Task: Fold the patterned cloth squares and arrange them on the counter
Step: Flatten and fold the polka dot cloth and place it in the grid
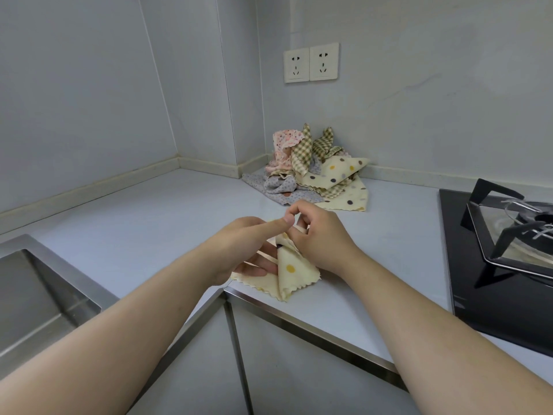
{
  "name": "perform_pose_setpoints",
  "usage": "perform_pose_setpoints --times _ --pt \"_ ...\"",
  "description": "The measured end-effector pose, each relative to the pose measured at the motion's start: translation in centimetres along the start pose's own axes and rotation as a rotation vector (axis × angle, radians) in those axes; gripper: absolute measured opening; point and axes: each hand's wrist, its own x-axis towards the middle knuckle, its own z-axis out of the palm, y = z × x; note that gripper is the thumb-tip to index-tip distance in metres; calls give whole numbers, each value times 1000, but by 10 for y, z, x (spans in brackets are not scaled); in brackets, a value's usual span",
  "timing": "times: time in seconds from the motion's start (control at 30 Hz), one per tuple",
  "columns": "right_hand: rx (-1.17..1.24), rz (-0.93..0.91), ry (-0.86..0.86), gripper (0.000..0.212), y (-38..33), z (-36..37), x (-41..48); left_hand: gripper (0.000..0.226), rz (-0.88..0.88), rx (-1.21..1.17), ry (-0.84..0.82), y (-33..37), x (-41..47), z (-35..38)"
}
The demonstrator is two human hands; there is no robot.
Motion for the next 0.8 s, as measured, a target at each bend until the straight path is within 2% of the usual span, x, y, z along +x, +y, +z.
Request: perform_pose_setpoints --times 0.1,0.23,0.43,0.5,0.63,0.7,0.8 --pt "13 -2 4 9 1 0 0 52 -2 -23 57 -3 3 4" --pt "42 -3 11 15 4 2 2 20 6 -71 120 -6 7 5" --pt "47 102 -93 19 12 4 1 13 -100 -371 235 -20 16 -2" --pt "-13 114 -115 23 14 5 1 10 -141 -384 284 -26 20 -8" --pt "12 129 -144 22 13 6 3 18 -77 -226 331 -33 31 -20" --pt "43 127 -155 21 12 6 3 19 15 -52 362 -36 37 -21" --pt "43 105 -171 19 10 6 1 15 174 305 497 -42 44 -22"
